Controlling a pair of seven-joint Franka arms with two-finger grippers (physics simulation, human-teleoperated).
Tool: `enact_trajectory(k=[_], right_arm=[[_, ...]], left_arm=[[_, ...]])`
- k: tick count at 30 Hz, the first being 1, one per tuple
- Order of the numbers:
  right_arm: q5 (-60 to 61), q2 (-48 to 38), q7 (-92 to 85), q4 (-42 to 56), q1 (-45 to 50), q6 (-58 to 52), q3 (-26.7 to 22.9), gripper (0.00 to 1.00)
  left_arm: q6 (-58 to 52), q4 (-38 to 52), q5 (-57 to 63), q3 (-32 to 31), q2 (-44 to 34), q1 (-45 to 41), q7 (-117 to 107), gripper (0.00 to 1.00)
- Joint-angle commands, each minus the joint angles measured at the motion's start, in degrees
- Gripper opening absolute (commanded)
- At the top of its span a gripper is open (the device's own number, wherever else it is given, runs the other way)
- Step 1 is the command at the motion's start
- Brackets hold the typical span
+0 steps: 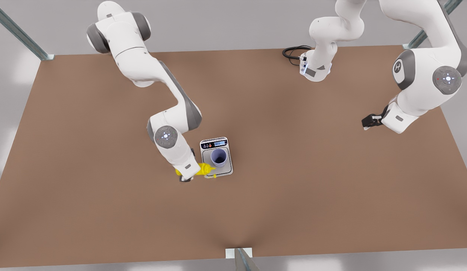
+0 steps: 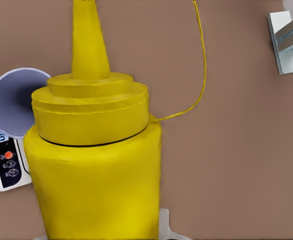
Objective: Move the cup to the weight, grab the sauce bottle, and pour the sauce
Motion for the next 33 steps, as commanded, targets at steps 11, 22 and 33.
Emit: enact_trajectory(k=[11, 22, 33], right_arm=[[-1.06, -14.68, 0.95, -17.38, -0.88, 3.18, 3.86, 0.44], [22.13, -4.39, -28.12, -10.88, -51.41, -4.81, 34.62, 0.44], [47.72, 13.89, -66.8, -7.19, -57.31, -10.44, 34.19, 0.44]], left_arm=[[0.0, 0.79, 0.81, 0.18, 3.34, -0.19, 0.0, 1.0], [-0.18, 1.14, 0.9, 0.09, 5.1, -1.15, 0.18, 1.0], [-0.09, 1.32, 1.17, 0.18, 6.68, -1.15, 0.44, 1.0]])
